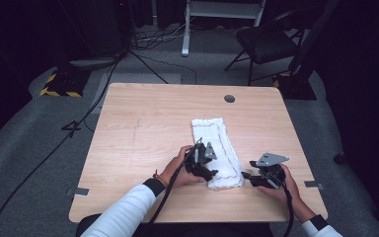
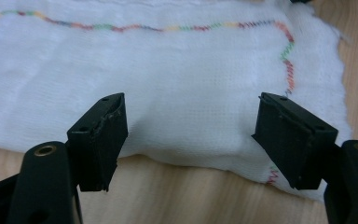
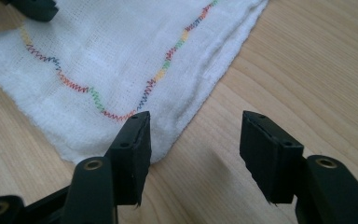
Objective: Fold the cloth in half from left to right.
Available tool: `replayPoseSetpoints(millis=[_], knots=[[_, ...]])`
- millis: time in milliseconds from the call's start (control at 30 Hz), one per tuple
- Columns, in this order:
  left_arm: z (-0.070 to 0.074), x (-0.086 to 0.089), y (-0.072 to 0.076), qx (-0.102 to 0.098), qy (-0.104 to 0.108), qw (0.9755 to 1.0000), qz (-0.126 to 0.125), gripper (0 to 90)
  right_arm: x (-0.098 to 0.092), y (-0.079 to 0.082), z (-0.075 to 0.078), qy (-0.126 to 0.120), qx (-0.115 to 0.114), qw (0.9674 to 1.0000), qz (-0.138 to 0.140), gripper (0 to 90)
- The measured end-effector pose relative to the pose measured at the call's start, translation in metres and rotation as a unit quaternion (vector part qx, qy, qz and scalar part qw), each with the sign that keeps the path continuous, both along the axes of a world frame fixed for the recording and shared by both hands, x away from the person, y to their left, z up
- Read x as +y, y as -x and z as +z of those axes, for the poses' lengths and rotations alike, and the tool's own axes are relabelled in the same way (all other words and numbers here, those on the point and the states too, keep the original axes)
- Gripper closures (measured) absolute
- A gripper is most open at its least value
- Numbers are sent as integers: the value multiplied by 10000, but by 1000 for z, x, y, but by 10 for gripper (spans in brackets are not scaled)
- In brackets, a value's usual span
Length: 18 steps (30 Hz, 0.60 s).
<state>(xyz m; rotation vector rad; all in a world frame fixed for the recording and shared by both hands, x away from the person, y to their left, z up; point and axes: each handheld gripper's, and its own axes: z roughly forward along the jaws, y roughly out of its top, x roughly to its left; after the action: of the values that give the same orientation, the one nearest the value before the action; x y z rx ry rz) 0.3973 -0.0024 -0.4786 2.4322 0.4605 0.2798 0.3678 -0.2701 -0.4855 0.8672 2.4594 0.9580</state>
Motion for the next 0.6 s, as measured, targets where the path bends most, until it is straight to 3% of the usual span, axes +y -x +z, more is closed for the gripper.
replayPoseSetpoints(millis=[33, 167, 300, 400, 600], knots=[[-5, 0, 1, -7, -76, 10000, -22, 262, 0, 0, -1, 10, 35, 10000, 40, 445], [-8, 4, 1, 56, -16, 10000, -29, 263, 0, 0, -4, 7, 93, 9999, 102, 451], [-9, 8, 3, 97, 33, 9999, -5, 264, -1, 2, -5, -156, 301, 9993, 154, 451], [-9, 14, 8, 161, 43, 9999, -5, 264, 3, 8, -5, -102, 287, 9991, 291, 450], [-15, 32, 14, 381, 356, 9986, 19, 262, 15, 20, -3, 21, 319, 9978, 573, 435]])
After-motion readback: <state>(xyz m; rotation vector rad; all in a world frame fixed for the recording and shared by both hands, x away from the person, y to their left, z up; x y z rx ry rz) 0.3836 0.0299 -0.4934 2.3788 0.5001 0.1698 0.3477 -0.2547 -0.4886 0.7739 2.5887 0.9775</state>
